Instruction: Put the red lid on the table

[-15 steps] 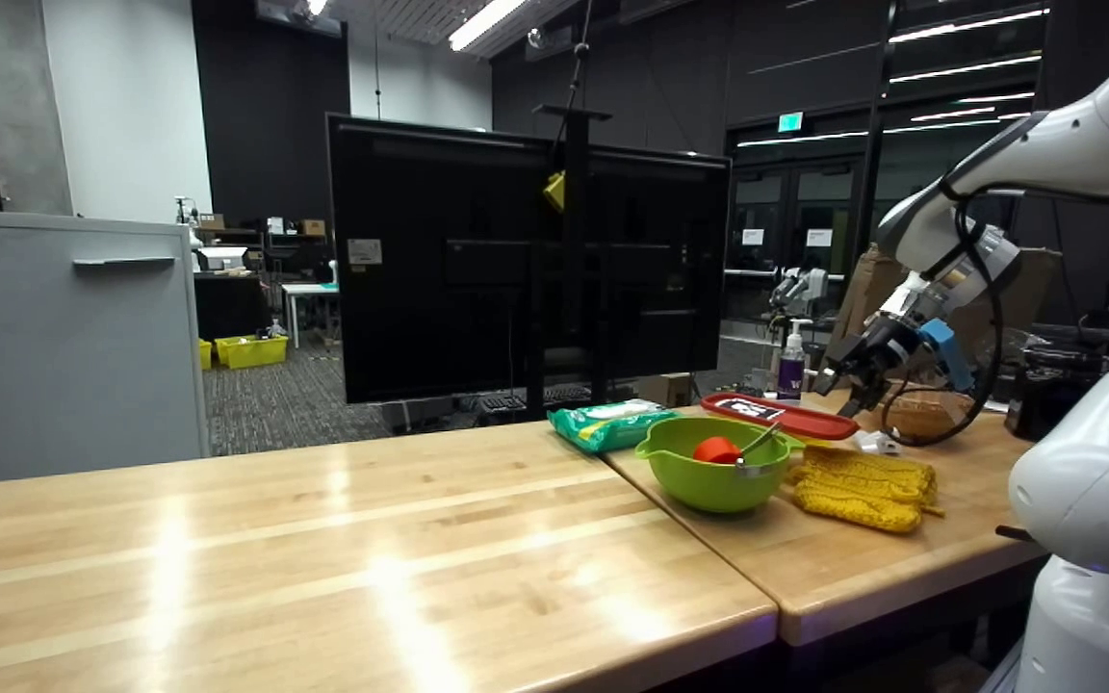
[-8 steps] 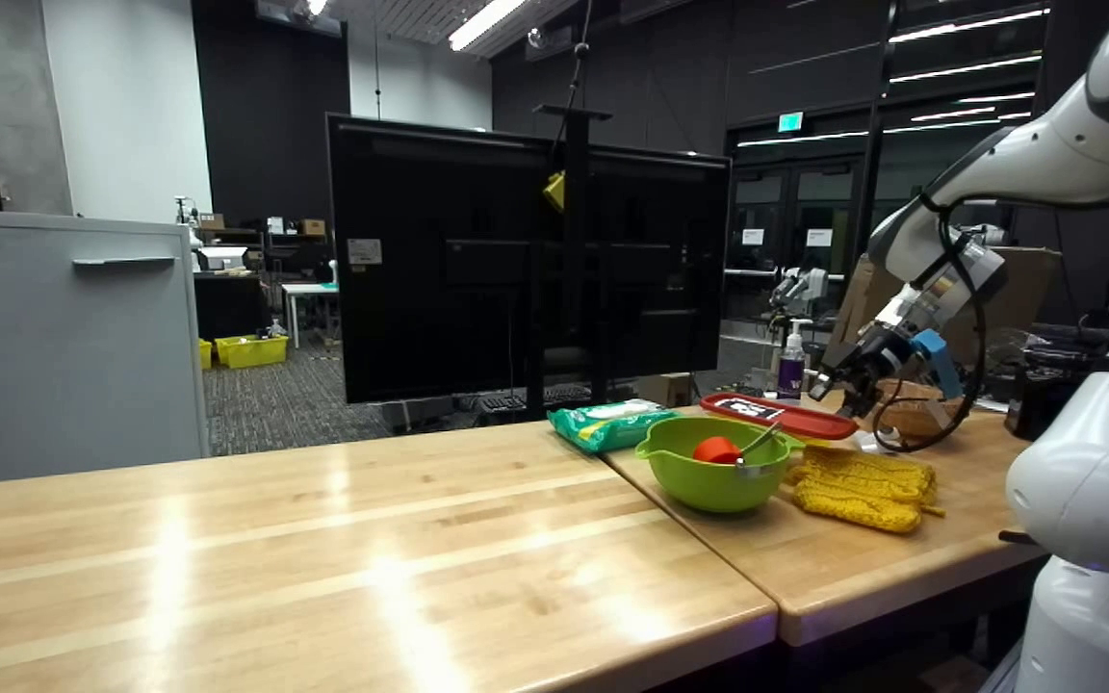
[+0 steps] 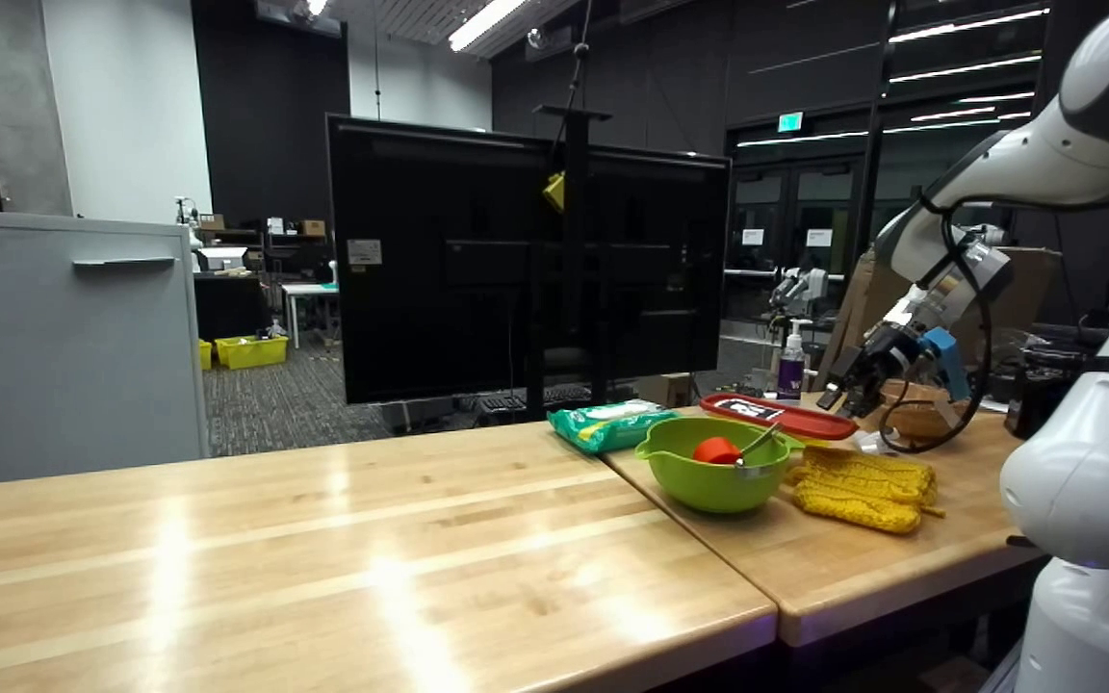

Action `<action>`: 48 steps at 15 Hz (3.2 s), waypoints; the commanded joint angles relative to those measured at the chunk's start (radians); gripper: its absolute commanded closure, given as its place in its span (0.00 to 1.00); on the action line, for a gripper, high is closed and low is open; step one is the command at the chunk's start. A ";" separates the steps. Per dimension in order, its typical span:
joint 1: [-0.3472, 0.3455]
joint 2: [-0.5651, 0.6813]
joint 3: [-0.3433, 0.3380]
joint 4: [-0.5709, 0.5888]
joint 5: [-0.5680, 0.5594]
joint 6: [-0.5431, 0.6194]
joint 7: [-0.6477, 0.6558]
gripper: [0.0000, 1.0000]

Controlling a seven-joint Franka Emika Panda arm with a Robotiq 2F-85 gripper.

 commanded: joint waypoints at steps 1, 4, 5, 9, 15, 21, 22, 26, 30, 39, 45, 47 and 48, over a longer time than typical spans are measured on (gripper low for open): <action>-0.039 -0.004 0.020 0.023 0.002 -0.040 -0.004 0.76; -0.050 -0.009 0.025 0.022 0.002 -0.045 -0.003 0.97; -0.052 -0.009 0.026 0.023 0.003 -0.048 -0.004 1.00; -0.053 -0.010 0.038 0.024 -0.010 -0.043 0.005 0.74; -0.056 -0.009 0.059 0.029 -0.029 -0.040 0.009 0.44; -0.067 -0.004 0.063 0.033 -0.026 -0.065 0.003 0.02; -0.070 -0.004 0.061 0.030 -0.022 -0.074 0.006 0.00; -0.084 -0.015 0.060 0.003 -0.011 -0.110 0.016 0.00; -0.086 -0.025 0.072 -0.032 -0.001 -0.110 0.036 0.00; -0.080 -0.052 0.137 -0.078 0.011 -0.097 0.120 0.26; -0.079 -0.076 0.152 -0.091 0.004 -0.088 0.152 0.72; -0.079 -0.080 0.153 -0.086 -0.004 -0.092 0.154 0.87; -0.078 -0.082 0.154 -0.084 -0.006 -0.091 0.153 0.94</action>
